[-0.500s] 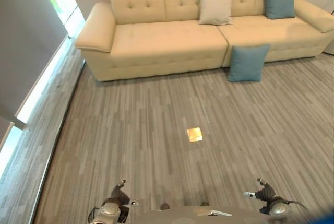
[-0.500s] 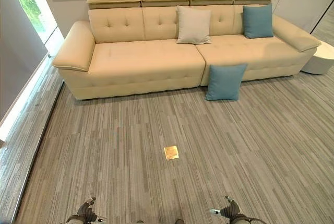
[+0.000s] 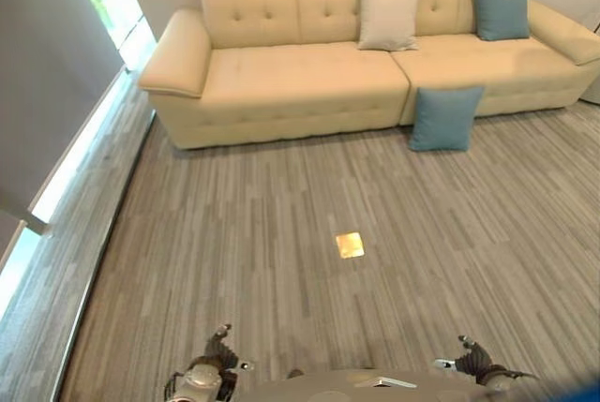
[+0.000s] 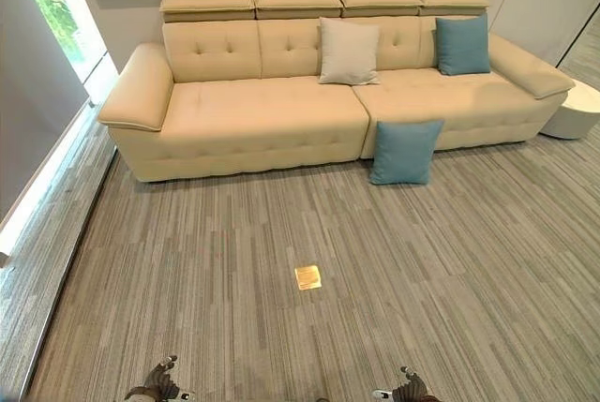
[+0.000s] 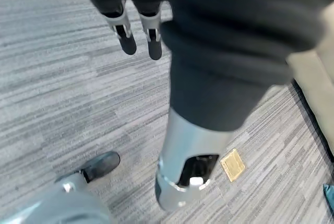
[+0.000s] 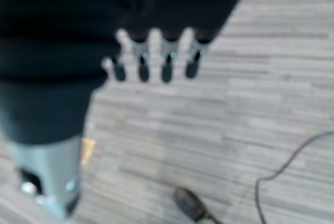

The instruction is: Pick up all the scattered cushions and arrange them neatly on the sofa.

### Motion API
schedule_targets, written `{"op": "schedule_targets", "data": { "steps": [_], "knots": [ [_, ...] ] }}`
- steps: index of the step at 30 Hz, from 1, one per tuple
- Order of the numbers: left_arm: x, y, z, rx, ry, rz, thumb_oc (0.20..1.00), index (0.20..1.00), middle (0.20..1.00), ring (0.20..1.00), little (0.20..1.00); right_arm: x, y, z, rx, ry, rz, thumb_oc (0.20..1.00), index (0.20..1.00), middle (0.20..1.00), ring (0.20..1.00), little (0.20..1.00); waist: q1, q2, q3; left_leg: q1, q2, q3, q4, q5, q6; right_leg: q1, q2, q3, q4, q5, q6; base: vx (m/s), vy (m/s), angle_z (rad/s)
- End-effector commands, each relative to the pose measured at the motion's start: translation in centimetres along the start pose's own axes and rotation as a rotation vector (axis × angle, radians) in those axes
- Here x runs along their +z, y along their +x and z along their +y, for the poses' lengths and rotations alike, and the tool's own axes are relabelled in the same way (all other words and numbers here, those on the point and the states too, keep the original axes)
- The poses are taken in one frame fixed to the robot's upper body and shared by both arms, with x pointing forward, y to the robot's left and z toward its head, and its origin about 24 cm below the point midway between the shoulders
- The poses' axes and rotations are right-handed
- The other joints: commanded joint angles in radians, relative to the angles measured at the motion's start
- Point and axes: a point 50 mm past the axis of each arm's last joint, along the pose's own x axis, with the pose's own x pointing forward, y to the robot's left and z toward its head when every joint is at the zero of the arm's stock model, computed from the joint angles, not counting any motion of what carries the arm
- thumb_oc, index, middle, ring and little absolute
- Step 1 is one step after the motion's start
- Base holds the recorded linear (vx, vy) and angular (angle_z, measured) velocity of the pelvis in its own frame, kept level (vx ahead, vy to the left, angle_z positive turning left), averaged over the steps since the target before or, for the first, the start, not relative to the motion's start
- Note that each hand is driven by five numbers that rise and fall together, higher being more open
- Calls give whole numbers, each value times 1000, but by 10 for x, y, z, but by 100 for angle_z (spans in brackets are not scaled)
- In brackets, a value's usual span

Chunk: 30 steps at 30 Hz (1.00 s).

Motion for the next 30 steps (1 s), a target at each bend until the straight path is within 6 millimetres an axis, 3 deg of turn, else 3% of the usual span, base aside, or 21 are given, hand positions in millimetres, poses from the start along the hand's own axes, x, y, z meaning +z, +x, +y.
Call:
{"op": "schedule_targets", "data": {
  "steps": [1, 8, 13, 23, 25, 28, 29, 30],
  "knots": [
    [24, 8, -2, -12, 52, -39, 1000, 1000, 1000, 1000, 1000, 20, 7, -7, -16, -27, -33, 1000, 1000, 1000, 1000, 1000, 0, -9, 27, 31, 4, 36, 9, -121, -51, 49, -52, -21, 8, -98, 100, 8, -2, 11],
    [11, 5, -5, -23, 72, 5, 1000, 1000, 1000, 1000, 1000, 29, 7, -3, -5, -41, -73, 1000, 1000, 1000, 1000, 1000, 14, -15, 30, 23, 3, 19, 9, -116, -56, 52, -55, -43, 8, -101, 98, 1, -10, 13],
    [12, 5, -6, -28, 85, 0, 1000, 1000, 1000, 1000, 1000, 33, 8, -3, -1, -54, -84, 1000, 1000, 1000, 1000, 1000, 16, -14, 36, 20, 2, 17, 9, -115, -54, 47, -57, -51, 8, -98, 100, 8, -10, 9],
    [27, 7, -16, -64, 141, -51, 1000, 1000, 1000, 1000, 1000, 33, 9, 0, 11, -72, -62, 1000, 1000, 1000, 1000, 1000, 12, -5, 54, 22, 12, 92, 9, -119, -42, 2, -63, -28, 27, -69, 116, -16, 1, -23],
    [34, 8, -17, -68, 158, -77, 1000, 1000, 1000, 1000, 1000, 37, 9, 0, 15, -85, -70, 1000, 1000, 1000, 1000, 1000, 14, -4, 62, 23, 20, 122, 9, -124, -38, -28, -66, -40, 53, -65, 118, -55, -17, -51],
    [48, 10, -14, -60, 174, -122, 1000, 1000, 1000, 1000, 1000, 40, 10, 0, 19, -103, -72, 1000, 1000, 1000, 1000, 1000, 19, 1, 82, 30, 35, 168, 9, -126, -35, -74, -81, -100, 113, -62, 122, -71, -43, -82],
    [54, 11, -11, -51, 174, -142, 1000, 1000, 1000, 1000, 1000, 42, 10, 2, 26, -104, -74, 1000, 1000, 1000, 1000, 1000, 20, 2, 92, 28, 45, 195, 9, -122, -35, -93, -96, -152, 138, -62, 119, -66, -75, -114],
    [54, 11, -11, -51, 174, -142, 1000, 1000, 1000, 1000, 1000, 42, 10, 2, 26, -104, -74, 1000, 1000, 1000, 1000, 1000, 20, 2, 92, 28, 45, 195, 9, -122, -35, -94, -96, -152, 139, -62, 119, 5, -99, -98]
  ]
}}
